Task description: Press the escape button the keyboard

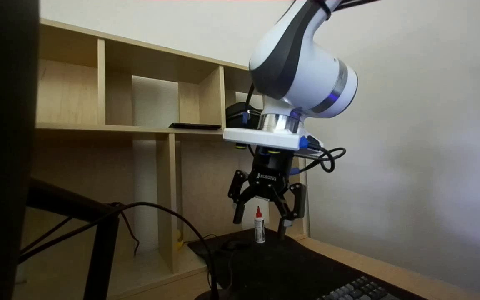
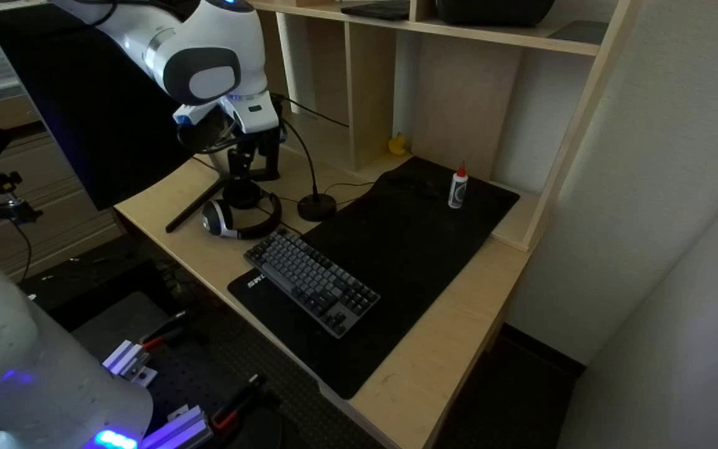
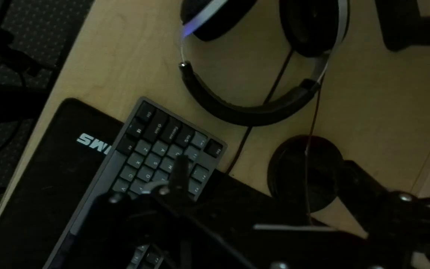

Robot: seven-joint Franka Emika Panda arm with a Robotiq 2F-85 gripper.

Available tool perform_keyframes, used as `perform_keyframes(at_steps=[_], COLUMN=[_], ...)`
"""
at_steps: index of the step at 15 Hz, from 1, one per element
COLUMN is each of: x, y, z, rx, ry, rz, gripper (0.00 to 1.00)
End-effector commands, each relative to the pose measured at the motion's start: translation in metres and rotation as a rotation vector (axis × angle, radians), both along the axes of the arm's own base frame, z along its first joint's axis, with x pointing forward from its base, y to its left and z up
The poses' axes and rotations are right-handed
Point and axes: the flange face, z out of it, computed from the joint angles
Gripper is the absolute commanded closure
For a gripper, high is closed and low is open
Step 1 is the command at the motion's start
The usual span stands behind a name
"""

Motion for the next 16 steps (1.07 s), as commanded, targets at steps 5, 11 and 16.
perform_keyframes(at_steps=[5,11,16], x=[0.011,0.038,0.04], y=[-0.002,0.007,0.002], z=[-0.01,-0.079,-0.098], rx=[0.001,0.012,-0.004], ry=[-0.017,0.084,0.098], rz=[-0.085,-0.157,-0.187], gripper=[0.0,0.0,0.0])
